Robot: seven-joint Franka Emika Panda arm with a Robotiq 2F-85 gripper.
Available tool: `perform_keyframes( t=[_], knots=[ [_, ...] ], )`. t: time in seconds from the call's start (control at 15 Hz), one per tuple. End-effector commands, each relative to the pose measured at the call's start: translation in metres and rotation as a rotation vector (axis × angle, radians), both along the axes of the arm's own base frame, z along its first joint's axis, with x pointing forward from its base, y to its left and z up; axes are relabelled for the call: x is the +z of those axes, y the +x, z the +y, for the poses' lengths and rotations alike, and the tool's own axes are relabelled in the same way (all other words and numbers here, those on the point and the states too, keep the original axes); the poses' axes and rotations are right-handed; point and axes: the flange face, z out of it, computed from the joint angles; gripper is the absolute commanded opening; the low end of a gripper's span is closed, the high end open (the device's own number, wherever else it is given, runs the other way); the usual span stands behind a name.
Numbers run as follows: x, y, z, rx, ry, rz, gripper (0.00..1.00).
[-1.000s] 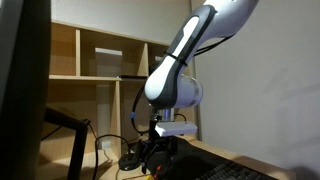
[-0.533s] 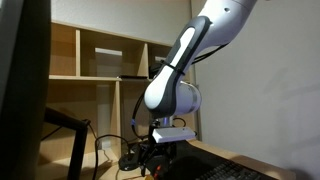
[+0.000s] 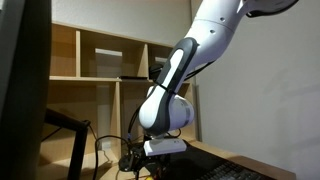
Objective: Put the yellow rubber duck near the top right edge of the table
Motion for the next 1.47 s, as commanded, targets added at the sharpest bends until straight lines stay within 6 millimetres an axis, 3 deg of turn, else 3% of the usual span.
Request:
perform_keyframes(
  t=[0.0,0.07,0.13,0.47,0.73,0.87,1.07,1.4],
  knots=[
    [-0.014,0.008,0.009,-0.001,-0.029,-0.005,1.00],
    [-0.018,0.008,0.011,-0.002,-0.028,0.004,0.75],
    [-0.021,0.008,0.013,-0.004,-0.035,0.003,0.74],
    [-0.034,0.006,0.009,-0.009,-0.062,0.007,0.38],
    [-0.029,0.004,-0.001,-0.038,-0.078,0.003,0.12],
    [-0.030,0.006,-0.001,-0.041,-0.070,0.005,0.08],
    [-0.010,-0.002,0.001,-0.026,-0.048,-0.005,0.06],
    [0.073,-0.035,-0.026,-0.003,-0.021,-0.066,0.07]
  ],
)
